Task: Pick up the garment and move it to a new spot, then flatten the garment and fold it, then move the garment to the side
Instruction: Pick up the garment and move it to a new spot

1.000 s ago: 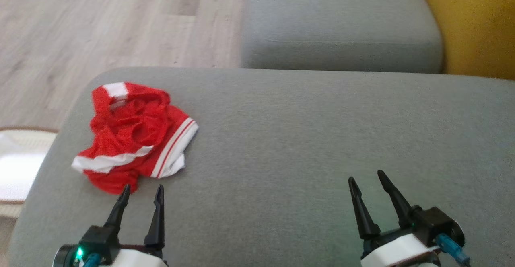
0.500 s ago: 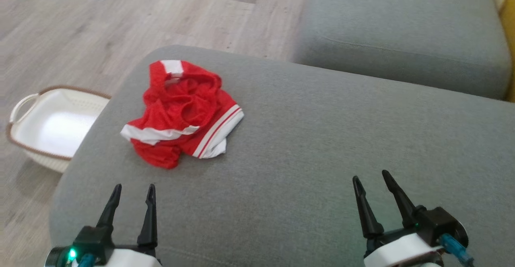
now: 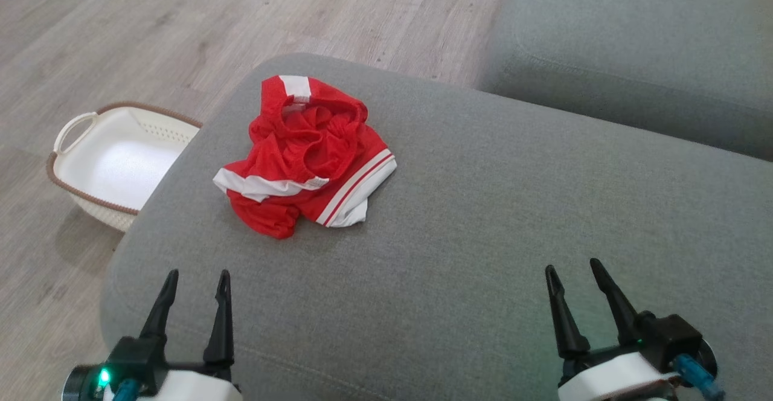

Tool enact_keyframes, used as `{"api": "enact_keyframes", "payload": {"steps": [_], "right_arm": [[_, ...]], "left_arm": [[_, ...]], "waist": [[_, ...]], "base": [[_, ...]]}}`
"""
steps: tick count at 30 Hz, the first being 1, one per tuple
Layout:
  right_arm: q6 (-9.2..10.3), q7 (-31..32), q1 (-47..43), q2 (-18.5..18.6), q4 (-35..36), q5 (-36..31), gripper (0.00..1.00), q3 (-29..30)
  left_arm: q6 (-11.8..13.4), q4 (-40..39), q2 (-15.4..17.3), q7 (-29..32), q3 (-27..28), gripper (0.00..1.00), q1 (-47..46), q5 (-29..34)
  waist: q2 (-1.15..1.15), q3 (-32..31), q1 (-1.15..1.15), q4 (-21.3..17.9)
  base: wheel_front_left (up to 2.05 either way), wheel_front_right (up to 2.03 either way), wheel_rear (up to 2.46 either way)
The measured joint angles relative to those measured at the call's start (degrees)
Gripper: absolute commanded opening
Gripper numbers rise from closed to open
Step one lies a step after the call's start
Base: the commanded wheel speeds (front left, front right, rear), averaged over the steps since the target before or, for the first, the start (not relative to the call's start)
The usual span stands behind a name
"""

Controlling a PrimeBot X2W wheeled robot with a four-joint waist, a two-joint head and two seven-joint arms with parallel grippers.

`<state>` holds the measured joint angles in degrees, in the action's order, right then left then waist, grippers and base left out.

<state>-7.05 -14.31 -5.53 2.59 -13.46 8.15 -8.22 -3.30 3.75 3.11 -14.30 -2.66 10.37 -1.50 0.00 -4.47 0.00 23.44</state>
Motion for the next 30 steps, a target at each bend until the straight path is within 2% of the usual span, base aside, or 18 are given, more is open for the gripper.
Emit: {"api": "enact_keyframes", "payload": {"steps": [8, 13, 16, 20, 25, 26, 30], "right_arm": [[0.0, 0.0, 0.02, 0.21, 0.18, -0.18, 1.0, 1.34], [0.0, 0.0, 1.21, 2.79, 1.63, -0.88, 1.0, 1.08], [0.0, 0.0, 3.78, 4.63, 1.98, -1.15, 1.0, 1.11], [0.0, 0.0, 6.67, 6.26, 3.53, -1.14, 1.0, 1.01], [-0.01, -0.01, 10.07, 9.27, 4.04, -0.85, 1.0, 0.6], [-0.01, -0.01, 11.36, 9.91, 4.78, -0.59, 1.0, 0.56], [0.0, -0.05, 13.5, 11.02, 5.69, -0.57, 1.0, -0.35]], "left_arm": [[-0.24, -2.94, 0.22, 0.0, -0.54, 1.0, -2.89, 0.14], [-0.25, -5.06, 0.66, -0.04, -0.55, 1.0, -11.32, 0.78], [-1.08, -3.75, 1.04, -0.25, -0.67, 1.0, -19.07, 0.54], [-2.26, 3.12, 2.12, 4.42, 0.33, 1.0, -30.72, -3.46], [-3.47, 16.26, 3.23, 13.34, 1.57, 1.0, -44.34, -9.7], [-3.79, 21.8, 3.76, 16.11, 0.92, 1.0, -49.22, -12.85], [-3.85, 31.85, 5.72, 23.03, -3.47, 1.0, -56.86, -17.17]], "waist": [[0.0, 2.62, 0.0, -0.22], [0.0, 6.61, 0.0, -1.05], [0.0, 9.76, 0.0, -1.66], [0.0, 14.05, 0.0, -2.39], [0.0, 19.63, 0.01, -3.3], [0.0, 21.74, 0.01, -3.66], [0.0, 25.46, 0.02, -4.46]], "base": [[0.0, 0.0, 0.0], [0.0, 0.0, 0.0], [0.0, 0.0, 0.0], [0.0, 0.0, 0.0], [0.0, 0.0, 0.0], [0.0, 0.0, 0.0], [0.0, 0.0, 0.0]]}}
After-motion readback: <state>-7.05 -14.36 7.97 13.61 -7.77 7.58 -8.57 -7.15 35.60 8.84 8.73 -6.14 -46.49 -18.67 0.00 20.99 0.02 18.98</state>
